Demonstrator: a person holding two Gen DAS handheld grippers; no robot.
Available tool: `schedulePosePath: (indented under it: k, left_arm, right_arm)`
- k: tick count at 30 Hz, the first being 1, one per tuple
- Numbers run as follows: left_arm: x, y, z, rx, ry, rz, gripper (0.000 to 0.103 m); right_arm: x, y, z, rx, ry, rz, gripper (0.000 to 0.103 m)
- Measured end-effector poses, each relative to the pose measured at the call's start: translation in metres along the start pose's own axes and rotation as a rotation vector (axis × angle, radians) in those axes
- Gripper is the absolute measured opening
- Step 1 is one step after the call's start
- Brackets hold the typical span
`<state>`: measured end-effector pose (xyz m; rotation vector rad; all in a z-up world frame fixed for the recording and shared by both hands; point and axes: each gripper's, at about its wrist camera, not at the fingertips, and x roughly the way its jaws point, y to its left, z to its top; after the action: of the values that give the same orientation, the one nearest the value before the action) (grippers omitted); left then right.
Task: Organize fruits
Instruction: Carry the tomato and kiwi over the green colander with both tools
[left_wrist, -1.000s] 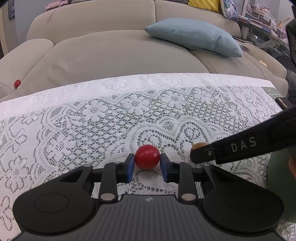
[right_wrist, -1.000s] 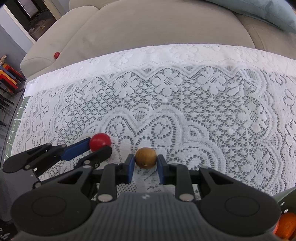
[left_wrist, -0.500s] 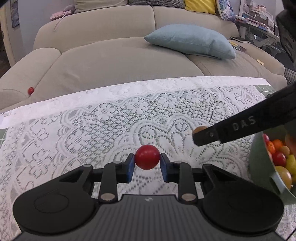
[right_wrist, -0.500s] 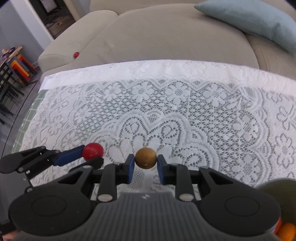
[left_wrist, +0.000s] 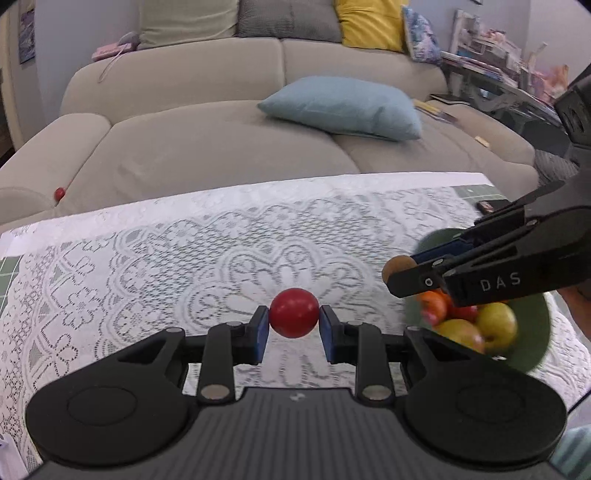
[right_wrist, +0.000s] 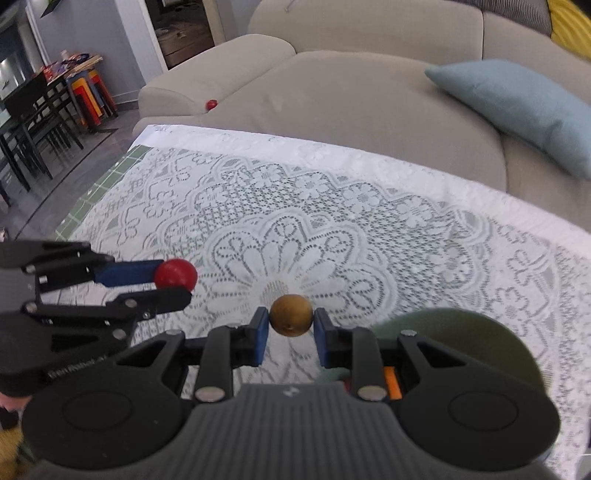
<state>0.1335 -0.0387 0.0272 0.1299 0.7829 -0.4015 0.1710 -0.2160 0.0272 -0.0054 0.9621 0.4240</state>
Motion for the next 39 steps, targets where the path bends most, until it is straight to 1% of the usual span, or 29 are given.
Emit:
schedulePosePath:
  k: [5,11,15,22,24,30,33,39]
  left_arm:
    - [-0.009,-0.028,0.002,0.051,-0.011,-0.042,0.032]
    - [-0.01,-0.055,0.004,0.103,-0.01,-0.083,0.032]
    - [-0.008,-0.069,0.007,0.124,-0.004,-0.127,0.032]
    - [0.012,-0.092,0.012,0.163,0.05,-0.206,0.032]
    - [0.021,-0.097,0.011,0.178,0.069,-0.215,0.033]
    - [0.051,-0.11,0.012,0.218,0.108,-0.212,0.032]
    - [0.066,-0.113,0.015,0.219,0.123,-0.227,0.032]
    - [0.086,-0.115,0.02,0.206,0.149,-0.251,0.032]
  right_arm:
    - [-0.016,-0.012,-0.018,-0.022,0.008,-0.046,0.023]
    - [-0.017,-0.031,-0.037,-0.005,0.042,-0.084,0.023]
    - [-0.018,-0.043,-0.046,0.003,0.065,-0.099,0.023]
    - [-0.018,-0.06,-0.058,-0.009,0.127,-0.1,0.023]
    - [-0.016,-0.064,-0.059,-0.019,0.14,-0.104,0.023]
    - [-0.009,-0.086,-0.055,-0.026,0.138,-0.144,0.023]
    - [-0.001,-0.097,-0.048,0.003,0.145,-0.14,0.023]
    - [0.013,-0.107,-0.038,0.031,0.158,-0.134,0.023]
